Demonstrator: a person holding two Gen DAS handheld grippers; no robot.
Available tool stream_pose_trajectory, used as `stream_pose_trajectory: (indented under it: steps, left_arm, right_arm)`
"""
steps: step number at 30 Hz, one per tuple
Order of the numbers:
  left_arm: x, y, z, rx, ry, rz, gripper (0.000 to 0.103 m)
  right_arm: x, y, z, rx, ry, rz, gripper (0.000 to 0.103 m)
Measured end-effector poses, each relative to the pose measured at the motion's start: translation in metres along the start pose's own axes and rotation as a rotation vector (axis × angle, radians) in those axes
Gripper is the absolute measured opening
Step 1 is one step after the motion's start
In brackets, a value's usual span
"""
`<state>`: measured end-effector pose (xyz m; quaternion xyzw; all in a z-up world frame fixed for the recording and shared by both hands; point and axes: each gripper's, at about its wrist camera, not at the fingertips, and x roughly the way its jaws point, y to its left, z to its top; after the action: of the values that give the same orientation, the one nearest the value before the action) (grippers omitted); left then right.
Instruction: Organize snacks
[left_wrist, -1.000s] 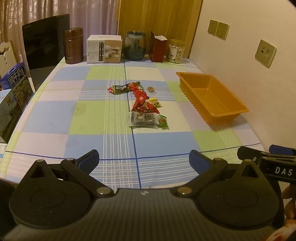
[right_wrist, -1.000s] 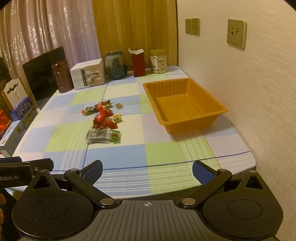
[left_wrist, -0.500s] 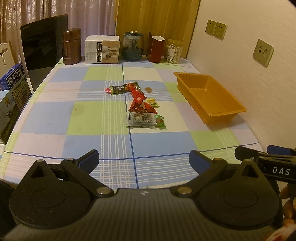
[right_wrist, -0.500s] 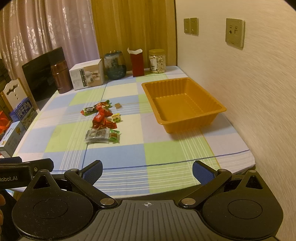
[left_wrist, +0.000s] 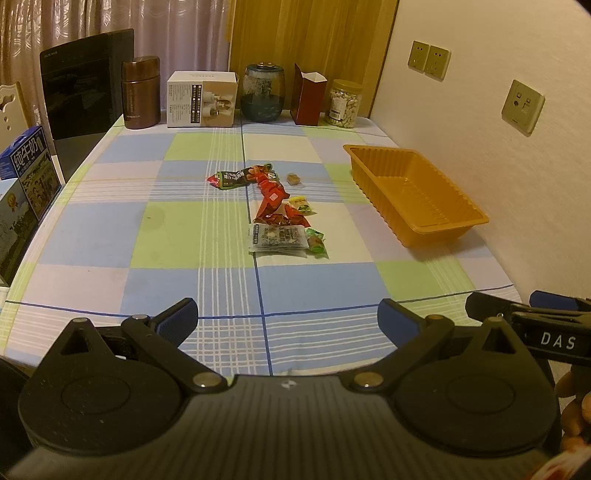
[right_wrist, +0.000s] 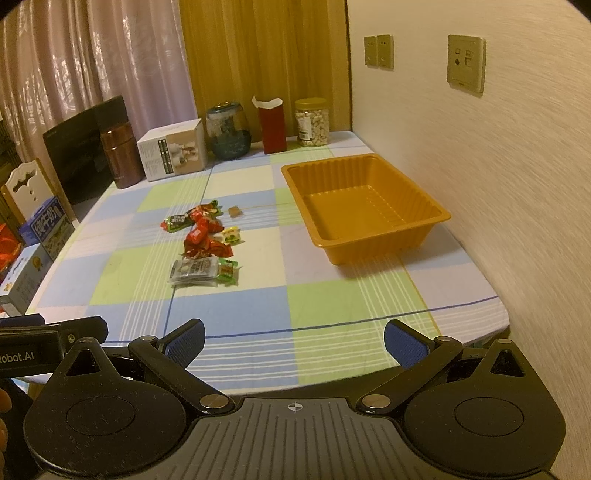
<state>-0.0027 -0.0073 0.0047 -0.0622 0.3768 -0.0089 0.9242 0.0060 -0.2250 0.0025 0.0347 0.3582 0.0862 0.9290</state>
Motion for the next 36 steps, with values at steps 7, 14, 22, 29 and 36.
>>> stream_pose_trajectory:
  steps: [7,14,22,29,36]
  left_arm:
    - [0.0,0.0005,-0.0001,0.0,0.0,-0.001,0.103]
    - [0.0004,-0.0026,0.0007,0.0,0.0,-0.002,0.103]
    - [0.0006,-0.0025,0.0001,-0.002,0.0,-0.003,0.103]
    - [0.0006,-0.0015,-0.0003,-0.001,-0.001,-0.004,0.103]
    - [0.0008,-0.0028,-0.0005,-0.003,-0.001,-0.005,0.103]
  right_arm:
    - [-0.0003,-0.0004,-0.0003,0.002,-0.001,0.001,0.102]
    - [-0.0008,-0.001,-0.0001,0.003,-0.001,0.001,0.102]
    - [-0.0006,-0.0011,-0.0001,0.004,-0.001,0.002,0.102]
    - [-0.0007,-0.0013,0.0001,0.005,-0.002,0.001,0.102]
    - [-0.0004,-0.0012,0.0,0.005,-0.001,0.002,0.102]
